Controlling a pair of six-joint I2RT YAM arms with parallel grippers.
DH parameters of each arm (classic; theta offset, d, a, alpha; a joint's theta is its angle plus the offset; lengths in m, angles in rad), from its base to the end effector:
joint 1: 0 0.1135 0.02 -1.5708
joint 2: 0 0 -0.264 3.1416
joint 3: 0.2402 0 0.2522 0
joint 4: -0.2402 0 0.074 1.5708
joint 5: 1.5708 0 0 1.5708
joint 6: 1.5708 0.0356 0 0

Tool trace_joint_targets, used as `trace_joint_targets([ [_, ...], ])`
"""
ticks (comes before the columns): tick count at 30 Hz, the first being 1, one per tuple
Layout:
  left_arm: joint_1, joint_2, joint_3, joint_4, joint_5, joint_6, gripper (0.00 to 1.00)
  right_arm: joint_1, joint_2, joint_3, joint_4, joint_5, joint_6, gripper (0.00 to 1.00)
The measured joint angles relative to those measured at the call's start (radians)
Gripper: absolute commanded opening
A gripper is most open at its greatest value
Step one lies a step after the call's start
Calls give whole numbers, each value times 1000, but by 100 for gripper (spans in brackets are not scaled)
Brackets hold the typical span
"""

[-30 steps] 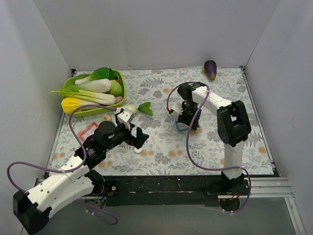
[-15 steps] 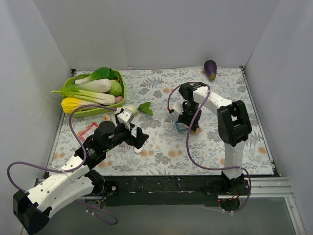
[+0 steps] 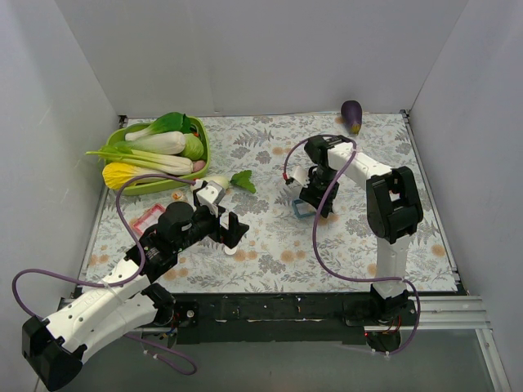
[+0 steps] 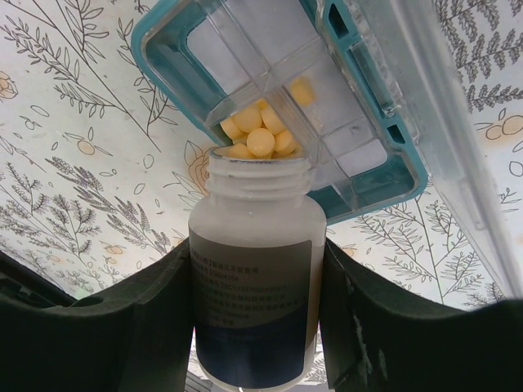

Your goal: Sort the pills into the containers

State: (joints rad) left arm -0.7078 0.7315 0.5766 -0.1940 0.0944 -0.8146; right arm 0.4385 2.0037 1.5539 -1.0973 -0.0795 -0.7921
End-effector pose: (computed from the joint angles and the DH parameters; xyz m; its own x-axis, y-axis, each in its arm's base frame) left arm 0.1328 -0.1181 0.2739 -0.6980 -0.3558 -0.6214 0.3014 0.6412 -0.7057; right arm 0.3429 0.1639 0.1912 -0.3332 -0.9400 -0.0732 -0.9428 0.3312 0.0389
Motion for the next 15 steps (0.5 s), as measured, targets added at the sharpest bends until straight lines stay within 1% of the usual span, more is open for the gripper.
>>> trace_joint_targets([
  [15, 0, 1, 0, 0, 0, 0, 98, -2, 0, 42, 4, -37, 1, 1],
])
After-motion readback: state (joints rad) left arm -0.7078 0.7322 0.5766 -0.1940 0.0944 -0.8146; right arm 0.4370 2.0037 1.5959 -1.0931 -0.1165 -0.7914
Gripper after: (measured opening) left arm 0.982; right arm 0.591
